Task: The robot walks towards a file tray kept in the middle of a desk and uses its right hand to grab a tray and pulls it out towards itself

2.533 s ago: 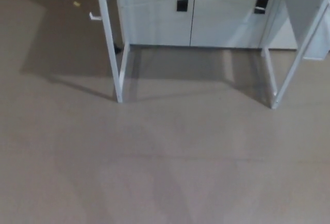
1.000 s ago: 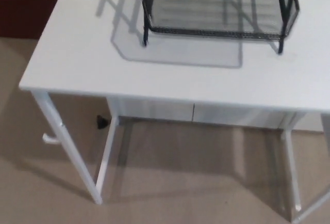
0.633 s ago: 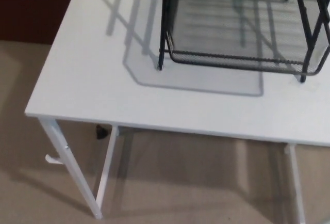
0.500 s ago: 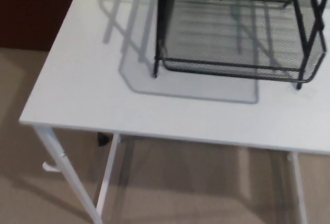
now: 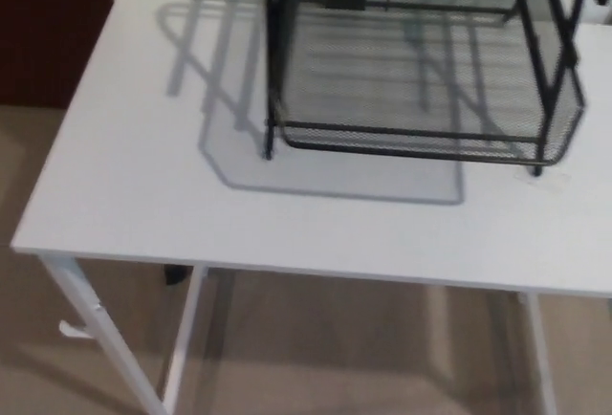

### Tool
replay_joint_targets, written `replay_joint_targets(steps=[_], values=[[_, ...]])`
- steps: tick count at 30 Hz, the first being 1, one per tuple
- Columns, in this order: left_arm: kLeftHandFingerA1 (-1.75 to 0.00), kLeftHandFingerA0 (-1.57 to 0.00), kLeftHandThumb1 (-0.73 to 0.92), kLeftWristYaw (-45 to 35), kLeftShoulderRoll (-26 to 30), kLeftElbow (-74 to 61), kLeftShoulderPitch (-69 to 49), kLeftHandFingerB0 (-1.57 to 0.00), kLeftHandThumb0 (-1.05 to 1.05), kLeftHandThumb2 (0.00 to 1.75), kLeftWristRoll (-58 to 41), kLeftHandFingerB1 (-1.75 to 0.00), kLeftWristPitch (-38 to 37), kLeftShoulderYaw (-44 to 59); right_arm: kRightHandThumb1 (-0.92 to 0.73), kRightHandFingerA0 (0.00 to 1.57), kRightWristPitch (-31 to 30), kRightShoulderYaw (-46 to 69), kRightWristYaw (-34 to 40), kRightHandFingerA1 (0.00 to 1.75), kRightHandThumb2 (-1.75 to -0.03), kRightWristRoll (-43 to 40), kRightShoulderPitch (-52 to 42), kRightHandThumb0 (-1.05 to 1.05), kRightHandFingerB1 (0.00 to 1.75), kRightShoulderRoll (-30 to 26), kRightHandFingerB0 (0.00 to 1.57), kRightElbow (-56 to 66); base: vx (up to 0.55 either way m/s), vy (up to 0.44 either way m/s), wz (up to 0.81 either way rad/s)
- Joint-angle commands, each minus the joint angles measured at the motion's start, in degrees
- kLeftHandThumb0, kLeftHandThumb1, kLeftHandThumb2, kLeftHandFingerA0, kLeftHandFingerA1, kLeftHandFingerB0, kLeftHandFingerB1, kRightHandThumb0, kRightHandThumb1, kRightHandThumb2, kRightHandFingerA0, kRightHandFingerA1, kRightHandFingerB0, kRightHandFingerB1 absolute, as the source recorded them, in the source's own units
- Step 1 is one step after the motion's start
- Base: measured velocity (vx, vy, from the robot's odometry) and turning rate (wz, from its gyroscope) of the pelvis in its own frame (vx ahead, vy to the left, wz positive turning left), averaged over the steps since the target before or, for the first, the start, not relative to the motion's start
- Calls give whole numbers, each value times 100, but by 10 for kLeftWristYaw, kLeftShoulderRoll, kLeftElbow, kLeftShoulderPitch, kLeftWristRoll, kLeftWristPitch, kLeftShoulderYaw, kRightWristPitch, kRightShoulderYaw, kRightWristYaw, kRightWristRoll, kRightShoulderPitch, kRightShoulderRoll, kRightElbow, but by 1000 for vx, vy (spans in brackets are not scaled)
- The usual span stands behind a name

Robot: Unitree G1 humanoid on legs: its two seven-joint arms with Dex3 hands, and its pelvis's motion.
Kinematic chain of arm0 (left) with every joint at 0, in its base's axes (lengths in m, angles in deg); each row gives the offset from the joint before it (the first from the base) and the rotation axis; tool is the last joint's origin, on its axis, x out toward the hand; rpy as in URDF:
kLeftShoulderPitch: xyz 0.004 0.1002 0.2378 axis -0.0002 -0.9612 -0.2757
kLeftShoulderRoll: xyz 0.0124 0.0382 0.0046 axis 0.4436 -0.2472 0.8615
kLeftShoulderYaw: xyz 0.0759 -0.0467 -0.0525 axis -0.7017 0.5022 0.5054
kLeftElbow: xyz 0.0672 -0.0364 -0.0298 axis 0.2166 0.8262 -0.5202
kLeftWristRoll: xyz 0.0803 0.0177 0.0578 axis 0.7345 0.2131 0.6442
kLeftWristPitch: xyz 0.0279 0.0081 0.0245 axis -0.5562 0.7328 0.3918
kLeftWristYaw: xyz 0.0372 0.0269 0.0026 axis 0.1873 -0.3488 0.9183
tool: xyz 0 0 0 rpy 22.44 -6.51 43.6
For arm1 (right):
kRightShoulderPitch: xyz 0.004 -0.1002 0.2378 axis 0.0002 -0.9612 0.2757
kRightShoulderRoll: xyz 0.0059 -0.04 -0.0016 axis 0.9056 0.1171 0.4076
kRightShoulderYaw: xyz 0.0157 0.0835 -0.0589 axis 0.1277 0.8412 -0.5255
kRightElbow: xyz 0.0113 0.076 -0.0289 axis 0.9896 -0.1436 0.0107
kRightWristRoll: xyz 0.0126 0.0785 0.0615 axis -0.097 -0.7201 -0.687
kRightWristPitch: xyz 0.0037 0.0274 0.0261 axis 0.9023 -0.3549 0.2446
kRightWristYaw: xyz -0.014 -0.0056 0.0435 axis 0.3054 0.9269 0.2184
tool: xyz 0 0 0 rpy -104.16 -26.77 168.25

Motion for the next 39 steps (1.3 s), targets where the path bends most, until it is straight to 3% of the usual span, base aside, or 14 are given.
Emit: replay_joint_targets(steps=[1, 3, 4, 19, 39], values=[[-41, -44, 41, -8, 6, 8, 4, -38, -65, 58, -2, -54, -26, 5, -55, 56, 7, 2, -1, 57, -76, 1, 3, -44, 45, -5, 31, -6, -144, 144, 13], [-41, -44, 40, -8, 5, 7, -5, -37, -61, 60, 0, -53, -30, 4, -56, 55, 5, 1, -3, 56, -75, 2, -9, -44, 44, -6, 30, 2, 69, 84, 1], [-42, -48, 41, -3, 6, 14, -9, -37, -63, 57, 4, -52, -31, 1, -67, 59, 4, 1, -5, 47, -59, 1, -15, -34, 35, -6, 36, 1, 98, 51, 6], [-42, -48, 41, 5, 12, 20, -51, -37, -65, 57, 11, -52, -56, -4, -68, 56, 45, -26, -8, 46, -60, 22, -29, -37, 36, -19, 33, -50, 53, -17, 4], [-42, -48, 41, -3, 19, 25, -49, -37, -65, 57, 2, -52, -57, 11, -68, 56, 40, -42, 2, 46, -60, 31, -12, -37, 36, -11, 33, -49, 0, 0, 0]])
